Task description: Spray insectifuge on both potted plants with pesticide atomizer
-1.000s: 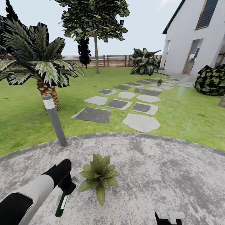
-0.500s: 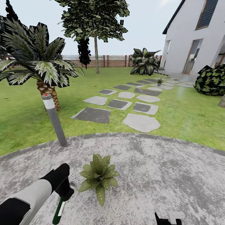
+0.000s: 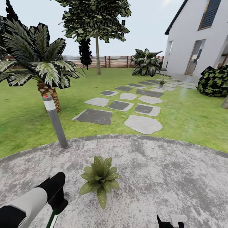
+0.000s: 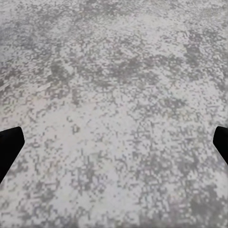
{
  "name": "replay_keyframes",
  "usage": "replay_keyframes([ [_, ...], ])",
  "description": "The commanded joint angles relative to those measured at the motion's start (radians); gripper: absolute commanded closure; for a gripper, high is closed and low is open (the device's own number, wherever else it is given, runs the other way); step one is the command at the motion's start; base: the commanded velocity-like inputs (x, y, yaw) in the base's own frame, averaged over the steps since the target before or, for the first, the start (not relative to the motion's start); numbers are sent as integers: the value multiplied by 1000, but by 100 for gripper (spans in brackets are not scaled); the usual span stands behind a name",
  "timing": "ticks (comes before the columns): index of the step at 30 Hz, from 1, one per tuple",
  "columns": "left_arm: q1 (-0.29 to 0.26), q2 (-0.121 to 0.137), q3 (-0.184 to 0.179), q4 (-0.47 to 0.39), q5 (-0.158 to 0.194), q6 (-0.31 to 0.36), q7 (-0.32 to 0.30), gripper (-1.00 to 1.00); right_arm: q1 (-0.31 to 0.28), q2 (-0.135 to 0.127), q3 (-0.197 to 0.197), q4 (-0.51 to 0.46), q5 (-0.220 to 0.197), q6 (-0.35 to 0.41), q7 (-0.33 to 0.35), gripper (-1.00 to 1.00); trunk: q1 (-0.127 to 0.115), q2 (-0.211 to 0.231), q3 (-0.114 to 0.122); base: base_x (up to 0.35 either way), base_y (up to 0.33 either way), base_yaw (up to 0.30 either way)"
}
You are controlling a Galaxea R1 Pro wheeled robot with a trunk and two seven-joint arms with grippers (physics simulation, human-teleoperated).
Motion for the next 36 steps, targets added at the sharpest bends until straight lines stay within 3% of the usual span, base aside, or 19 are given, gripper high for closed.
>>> replay_keyframes([
  [1,1,0,0,-6,-11,0,-11,100,-1,1,-9,1,4,-4,8,-100,0,0,-1,0,0,0],
  [4,1,1,4,-15,-8,-2,-16,100,-1,1,-9,1,4,-4,8,-100,0,0,-1,0,0,0],
  [8,1,14,8,-59,-6,-13,-135,100,-1,1,-9,1,4,-4,8,-100,0,0,-1,0,0,0],
  [12,1,23,8,-86,-8,-25,-187,100,-1,1,-9,1,4,-4,8,-100,0,0,-1,0,0,0],
  [32,-3,22,-7,-90,-18,-24,-187,100,-1,1,-9,1,6,-4,8,-100,0,0,-1,30,68,0],
  [36,3,18,-3,-79,-49,-26,-184,100,-1,1,-9,1,6,-4,8,-100,0,0,-1,3,6,0],
])
